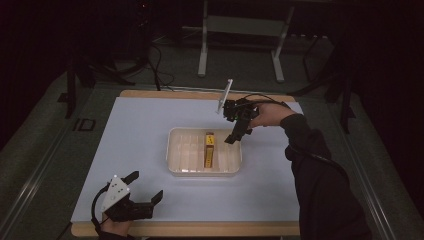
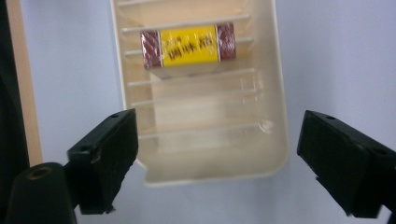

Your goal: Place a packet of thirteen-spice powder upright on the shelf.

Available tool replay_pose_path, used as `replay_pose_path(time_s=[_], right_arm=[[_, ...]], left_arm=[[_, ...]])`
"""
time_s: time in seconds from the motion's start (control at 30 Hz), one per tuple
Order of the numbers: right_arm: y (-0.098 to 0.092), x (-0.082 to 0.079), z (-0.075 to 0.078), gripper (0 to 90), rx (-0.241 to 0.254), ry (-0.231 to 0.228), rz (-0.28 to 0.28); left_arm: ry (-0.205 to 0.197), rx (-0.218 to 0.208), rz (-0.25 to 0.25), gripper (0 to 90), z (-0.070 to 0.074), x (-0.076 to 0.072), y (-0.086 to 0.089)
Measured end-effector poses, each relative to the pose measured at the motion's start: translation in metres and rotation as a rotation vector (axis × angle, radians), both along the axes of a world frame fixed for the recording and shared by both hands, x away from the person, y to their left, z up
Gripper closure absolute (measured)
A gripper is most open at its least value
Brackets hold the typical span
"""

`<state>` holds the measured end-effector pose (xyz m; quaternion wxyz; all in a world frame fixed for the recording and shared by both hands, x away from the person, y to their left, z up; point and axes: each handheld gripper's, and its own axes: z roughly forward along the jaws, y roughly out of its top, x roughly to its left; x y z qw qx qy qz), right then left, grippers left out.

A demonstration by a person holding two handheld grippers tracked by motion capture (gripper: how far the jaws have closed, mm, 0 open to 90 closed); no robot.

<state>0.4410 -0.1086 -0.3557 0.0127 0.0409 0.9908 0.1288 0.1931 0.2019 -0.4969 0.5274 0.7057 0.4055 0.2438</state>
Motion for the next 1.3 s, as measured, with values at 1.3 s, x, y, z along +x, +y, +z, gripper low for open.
replay_pose_path(time_s=[1.3], right_arm=[[-0.115,-0.015,-0.053,13.3,0.421,-0.193,-0.665]], left_arm=[[0.003,0.0,0.002,0.0,0.0,0.001,-0.001]])
